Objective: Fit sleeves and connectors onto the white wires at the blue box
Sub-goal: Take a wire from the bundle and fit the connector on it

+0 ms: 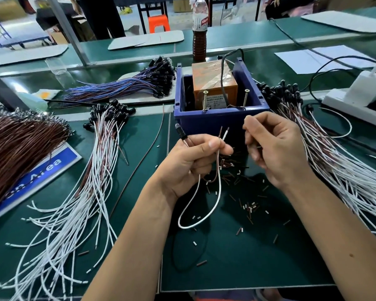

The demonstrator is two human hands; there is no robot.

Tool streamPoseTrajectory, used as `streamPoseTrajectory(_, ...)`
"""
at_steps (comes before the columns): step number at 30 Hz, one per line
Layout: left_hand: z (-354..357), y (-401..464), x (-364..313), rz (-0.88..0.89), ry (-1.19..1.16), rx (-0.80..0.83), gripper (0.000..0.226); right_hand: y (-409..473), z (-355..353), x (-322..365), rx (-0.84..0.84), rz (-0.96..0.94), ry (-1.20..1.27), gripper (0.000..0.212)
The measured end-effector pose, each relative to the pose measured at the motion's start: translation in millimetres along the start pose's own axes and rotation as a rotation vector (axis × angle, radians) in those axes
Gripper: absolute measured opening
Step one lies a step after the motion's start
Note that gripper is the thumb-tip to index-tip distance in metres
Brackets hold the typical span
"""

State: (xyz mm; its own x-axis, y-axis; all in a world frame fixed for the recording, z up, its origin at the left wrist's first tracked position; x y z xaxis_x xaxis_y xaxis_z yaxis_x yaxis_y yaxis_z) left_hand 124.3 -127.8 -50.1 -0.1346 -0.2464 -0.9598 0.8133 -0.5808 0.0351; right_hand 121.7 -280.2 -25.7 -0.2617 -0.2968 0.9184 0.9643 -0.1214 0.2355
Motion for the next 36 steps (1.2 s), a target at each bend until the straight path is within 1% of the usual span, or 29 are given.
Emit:
streamPoseTrajectory(2, -5, 0, -8, 0.067, -0.042, -0.051, 0.026, -3, 10, -10, 0.095, 0.087, -0.038, 0.032)
streamPoseTrajectory(4, -11, 1, -13, 0.114, -0.041, -0.108, 0.025, -11, 31, -23, 0.258, 0.204, -0.029, 0.040)
streamPoseTrajectory(6, -14, 0, -15, 0.138, 0.010, -0.142, 0.022, -18, 44, -27, 0.356, 0.235, -0.041, 0.044)
streamPoseTrajectory(7, -13, 0, -16, 0.142, 0.036, -0.150, 0.020, -18, 46, -27, 0.359, 0.219, -0.052, 0.044)
streamPoseTrajectory(11, -7, 0, -14, 0.145, 0.056, -0.156, 0.023, -19, 45, -21, 0.292, 0.168, -0.026, 0.034)
streamPoseTrajectory(12, -6, -1, -15, 0.153, 0.051, -0.167, 0.020, -18, 44, -19, 0.286, 0.152, -0.025, 0.030)
streamPoseTrajectory(14, -6, -2, -20, 0.193, 0.018, -0.202, 0.013, -15, 40, -12, 0.270, 0.094, -0.052, 0.019)
streamPoseTrajectory(16, -9, -5, -28, 0.253, -0.020, -0.253, 0.016, -10, 31, -5, 0.222, 0.035, -0.079, 0.018)
streamPoseTrajectory(18, -16, -7, -35, 0.302, -0.025, -0.321, 0.013, -7, 21, 7, 0.139, -0.077, -0.133, 0.016)
streamPoseTrajectory(20, -22, -11, -40, 0.337, 0.011, -0.397, 0.012, -8, 11, 23, 0.012, -0.259, -0.274, 0.015)
streamPoseTrajectory(22, -27, -13, -42, 0.357, 0.009, -0.476, 0.015, -13, 5, 36, -0.097, -0.410, -0.359, 0.004)
streamPoseTrajectory(24, -32, -17, -43, 0.378, 0.010, -0.557, 0.019, -18, 1, 41, -0.170, -0.478, -0.397, 0.015)
streamPoseTrajectory(26, -35, -20, -43, 0.391, 0.019, -0.625, 0.011, -21, 1, 44, -0.213, -0.520, -0.457, 0.023)
streamPoseTrajectory(27, -37, -22, -43, 0.397, 0.018, -0.650, 0.006, -23, 2, 46, -0.227, -0.536, -0.492, 0.023)
streamPoseTrajectory(31, -46, -26, -42, 0.397, -0.001, -0.745, 0.011, -28, 6, 51, -0.247, -0.593, -0.623, 0.023)
streamPoseTrajectory(36, -48, -30, -42, 0.391, 0.045, -0.803, 0.015, -30, 6, 55, -0.275, -0.627, -0.658, 0.025)
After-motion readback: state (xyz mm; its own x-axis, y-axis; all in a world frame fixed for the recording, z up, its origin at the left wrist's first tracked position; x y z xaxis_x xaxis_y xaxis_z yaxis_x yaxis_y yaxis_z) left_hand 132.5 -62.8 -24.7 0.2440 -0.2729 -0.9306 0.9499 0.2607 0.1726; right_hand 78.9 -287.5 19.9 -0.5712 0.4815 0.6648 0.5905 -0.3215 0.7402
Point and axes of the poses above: each hand's wrist, its own y-axis towards the middle knuckle, its own z-axis out of the palm, x = y × z, the point moved 10 cm from there along y, towards the middle knuckle, and after that the axes turned 10 degrees about y, right-handed, at the moved point
